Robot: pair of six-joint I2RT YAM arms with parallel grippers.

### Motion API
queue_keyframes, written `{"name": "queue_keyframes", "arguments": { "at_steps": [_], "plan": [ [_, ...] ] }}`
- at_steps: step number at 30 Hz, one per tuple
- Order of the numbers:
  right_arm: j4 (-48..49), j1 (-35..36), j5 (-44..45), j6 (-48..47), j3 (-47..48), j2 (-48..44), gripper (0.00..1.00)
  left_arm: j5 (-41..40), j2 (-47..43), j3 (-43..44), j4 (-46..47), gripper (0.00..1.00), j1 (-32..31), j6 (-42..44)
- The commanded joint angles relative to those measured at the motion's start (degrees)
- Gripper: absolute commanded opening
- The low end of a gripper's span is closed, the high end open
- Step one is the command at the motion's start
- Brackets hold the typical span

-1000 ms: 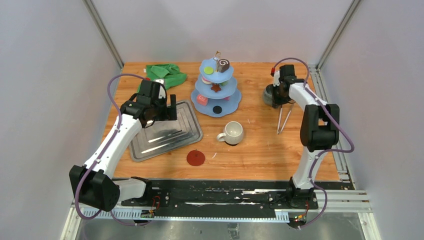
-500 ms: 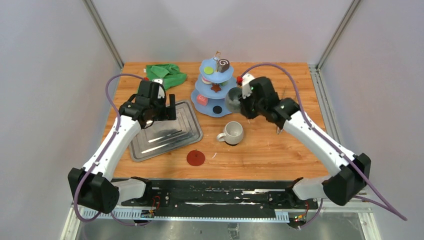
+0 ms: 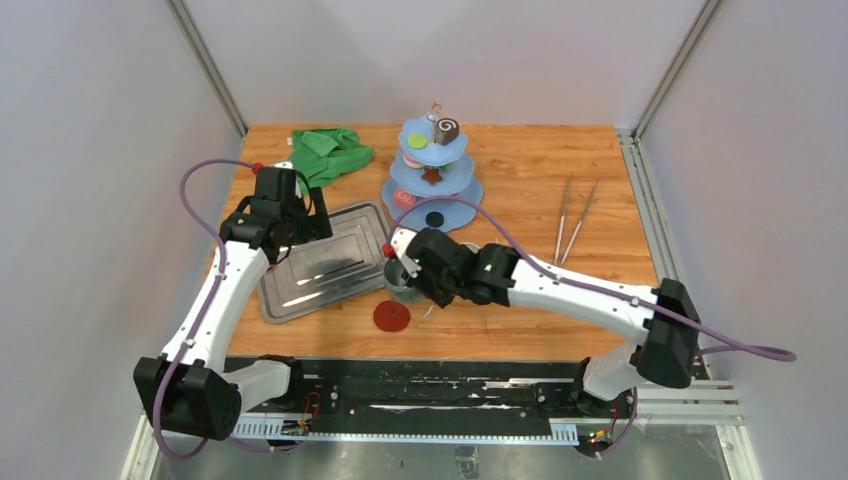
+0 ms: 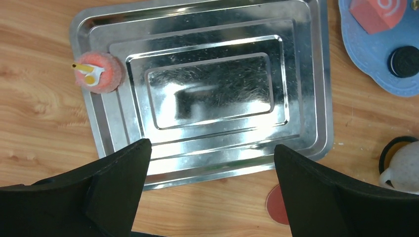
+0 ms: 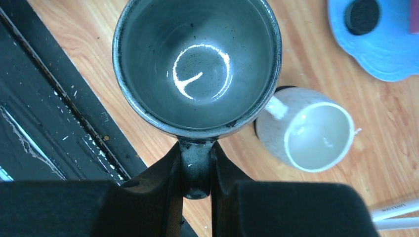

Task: Serve the afternoon tea

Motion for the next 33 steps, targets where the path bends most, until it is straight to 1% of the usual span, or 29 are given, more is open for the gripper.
{"name": "queue_keyframes", "arguments": {
  "at_steps": [1, 4, 9, 16, 33],
  "plan": [
    [6.3, 4.8, 2.4, 1.4, 1.8, 3.3, 0.01, -1.6, -2.3, -1.4, 0.8, 1.0, 1.7, -3.2],
    [9.0, 6.5, 2.6, 1.7, 0.7, 6.5, 0.01, -1.0, -2.5, -1.6, 1.0, 1.0, 2.0, -3.0],
    [13.6, 7.2, 2.8, 1.7, -1.1, 9.2, 0.01, -0.1, -2.2, -1.3, 0.7, 1.0, 2.0, -1.7],
    [14.4, 7.3, 0.2, 2.1, -1.1, 12.9, 0.01, -0.3, -2.8, -1.6, 0.5, 1.0, 2.0, -1.1],
    [15.5, 7.2, -1.3, 3.5, -4.1, 14.3, 0.01, 0.6, -2.7, -2.1, 0.9, 1.0, 2.0, -1.0]
  ]
}}
